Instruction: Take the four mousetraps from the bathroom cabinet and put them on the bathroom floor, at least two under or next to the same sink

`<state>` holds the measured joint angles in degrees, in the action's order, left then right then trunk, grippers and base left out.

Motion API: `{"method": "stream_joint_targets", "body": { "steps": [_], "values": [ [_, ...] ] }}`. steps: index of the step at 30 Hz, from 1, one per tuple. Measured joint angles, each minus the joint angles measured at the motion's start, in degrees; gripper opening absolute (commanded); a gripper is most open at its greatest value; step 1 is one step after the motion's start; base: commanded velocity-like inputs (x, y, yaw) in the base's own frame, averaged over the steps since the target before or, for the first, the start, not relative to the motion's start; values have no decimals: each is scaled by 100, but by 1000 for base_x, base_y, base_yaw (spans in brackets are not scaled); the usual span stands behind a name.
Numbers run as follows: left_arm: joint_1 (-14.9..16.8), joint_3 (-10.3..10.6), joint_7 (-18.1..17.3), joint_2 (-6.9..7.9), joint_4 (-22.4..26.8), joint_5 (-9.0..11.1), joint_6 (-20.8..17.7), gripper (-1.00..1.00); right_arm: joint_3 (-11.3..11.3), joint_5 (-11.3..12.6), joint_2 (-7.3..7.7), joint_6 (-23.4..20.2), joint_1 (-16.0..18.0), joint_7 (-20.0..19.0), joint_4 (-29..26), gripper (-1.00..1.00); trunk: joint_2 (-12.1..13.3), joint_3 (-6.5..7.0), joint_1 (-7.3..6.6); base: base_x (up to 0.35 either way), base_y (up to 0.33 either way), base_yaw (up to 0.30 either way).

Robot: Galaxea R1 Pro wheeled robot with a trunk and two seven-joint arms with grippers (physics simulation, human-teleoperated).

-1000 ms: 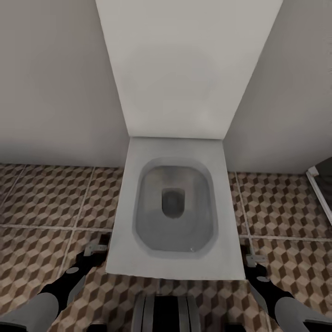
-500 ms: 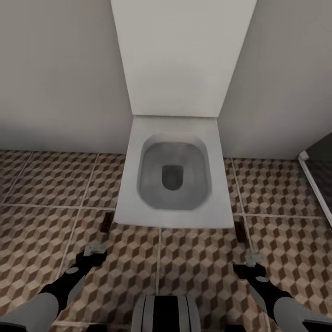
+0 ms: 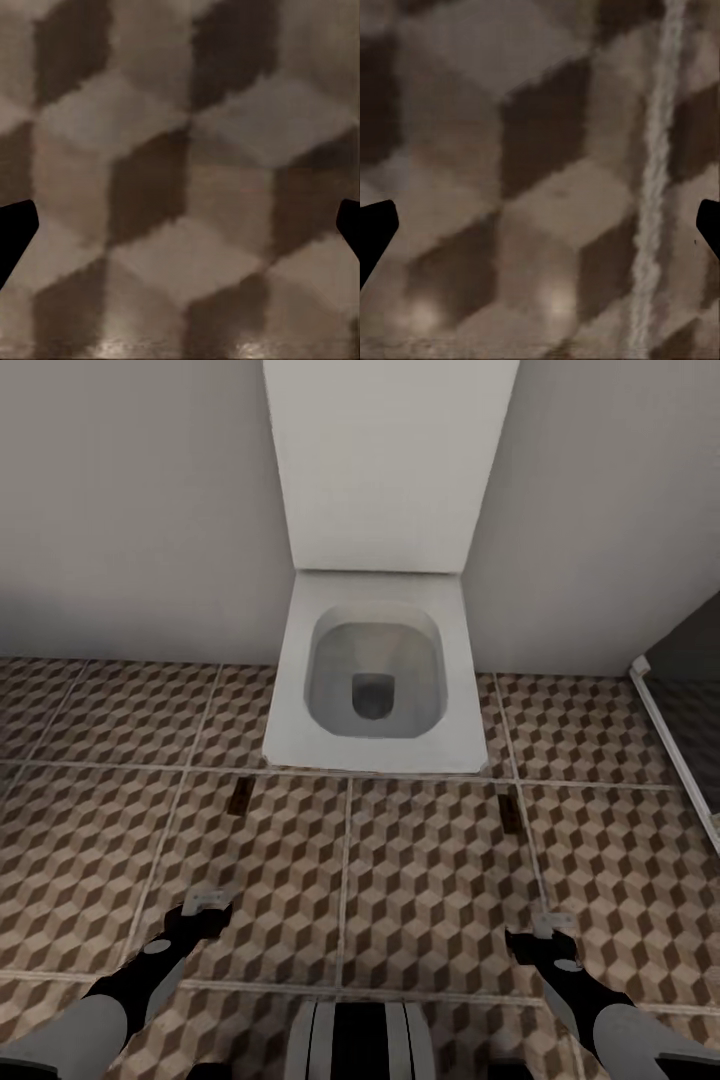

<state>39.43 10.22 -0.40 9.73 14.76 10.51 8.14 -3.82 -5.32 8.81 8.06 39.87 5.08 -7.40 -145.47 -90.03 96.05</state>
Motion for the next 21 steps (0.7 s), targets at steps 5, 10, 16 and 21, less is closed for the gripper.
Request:
{"method": "stream_joint_targets", "body": {
  "steps": [5,10,16,21],
  "values": [
    [0,4,0,5,-9,-1,9,100,4,-1,-5,1,0,0,-1,100,0,0,0,-344,0,0],
    [0,5,0,6,-25,-1,19,100,13,-1,-7,2,0,-1,-3,100,0,0,0,-344,0,0],
    [0,11,0,5,-40,-3,24,100,18,-1,-9,2,0,-1,-4,100,0,0,0,-344,0,0],
    [0,16,0,0,-44,-3,26,100,17,-1,-9,2,0,-1,-4,100,0,0,0,-344,0,0]
  ]
}}
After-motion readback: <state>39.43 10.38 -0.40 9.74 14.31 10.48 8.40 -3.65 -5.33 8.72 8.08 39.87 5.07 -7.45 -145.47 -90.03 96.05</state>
